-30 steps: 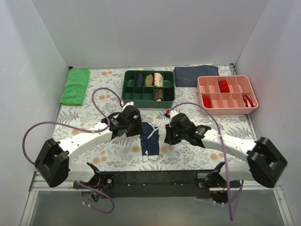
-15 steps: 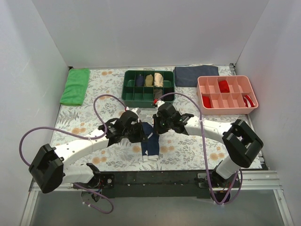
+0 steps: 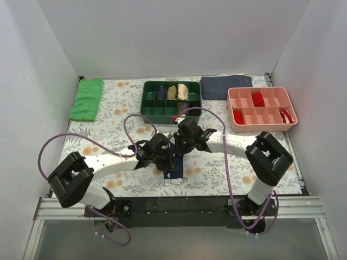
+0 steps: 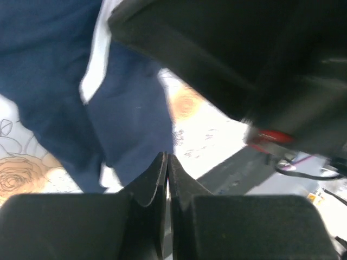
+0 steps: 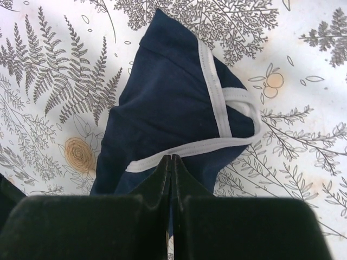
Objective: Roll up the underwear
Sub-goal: Roll the underwear to the center of the board.
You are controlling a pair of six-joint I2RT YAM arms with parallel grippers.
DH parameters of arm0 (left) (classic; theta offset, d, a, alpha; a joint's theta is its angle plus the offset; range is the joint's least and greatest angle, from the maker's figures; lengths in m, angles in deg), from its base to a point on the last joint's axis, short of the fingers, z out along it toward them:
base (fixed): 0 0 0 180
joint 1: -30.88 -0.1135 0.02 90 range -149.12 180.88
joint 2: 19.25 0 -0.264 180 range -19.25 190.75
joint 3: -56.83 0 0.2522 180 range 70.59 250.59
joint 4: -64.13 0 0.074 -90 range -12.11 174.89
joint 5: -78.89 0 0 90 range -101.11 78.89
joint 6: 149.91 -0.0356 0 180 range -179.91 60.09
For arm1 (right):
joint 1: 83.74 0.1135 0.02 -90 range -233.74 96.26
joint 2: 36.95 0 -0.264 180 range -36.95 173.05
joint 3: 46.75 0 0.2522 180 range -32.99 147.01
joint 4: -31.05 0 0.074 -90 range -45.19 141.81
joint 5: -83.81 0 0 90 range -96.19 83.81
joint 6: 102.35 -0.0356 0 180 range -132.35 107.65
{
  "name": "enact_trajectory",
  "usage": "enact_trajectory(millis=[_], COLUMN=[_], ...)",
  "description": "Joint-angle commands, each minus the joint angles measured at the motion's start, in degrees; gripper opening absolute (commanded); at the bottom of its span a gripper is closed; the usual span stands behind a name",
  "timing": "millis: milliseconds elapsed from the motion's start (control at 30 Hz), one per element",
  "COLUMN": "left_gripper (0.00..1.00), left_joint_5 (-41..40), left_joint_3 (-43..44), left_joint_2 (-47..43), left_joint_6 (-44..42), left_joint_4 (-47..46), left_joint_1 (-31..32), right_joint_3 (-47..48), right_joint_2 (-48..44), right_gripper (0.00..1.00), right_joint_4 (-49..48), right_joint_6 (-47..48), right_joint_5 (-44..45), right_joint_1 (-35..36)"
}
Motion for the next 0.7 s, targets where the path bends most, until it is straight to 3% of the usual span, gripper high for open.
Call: enact_trajectory(millis=[0, 467, 567, 633, 667], left_gripper=[0.0, 0.0, 0.0, 0.0, 0.0], left_joint_5=[-1.66, -3.78, -3.95, -5.27, -5.62], left_joint_3=[-2.66, -7.86, -6.37, -4.7, -2.61], left_joint_2=[3.1, 2.14, 1.27, 0.39, 0.12], left_joint_6=[1.37, 2.52, 1.46, 0.5, 0.24], left_joint_4=[-2.59, -3.03, -1.98, -0.05, 0.65], left_joint_1=[0.5, 0.67, 0.67, 0.67, 0.67], right_joint_3=[2.74, 3.27, 3.19, 3.1, 3.01], right_joint_2=[1.27, 3.56, 0.14, -2.94, -3.99], right_gripper=[0.01, 0.01, 0.1, 0.3, 0.34], right_joint_4=[0.31, -0.92, -1.36, -1.54, -1.71], right_joint_6=[1.54, 3.82, 4.53, 5.93, 6.37], right_joint_5=[-1.18, -3.38, -2.41, -2.06, -1.79], right_joint_1=[-0.01, -0.54, -1.07, -1.51, -1.68])
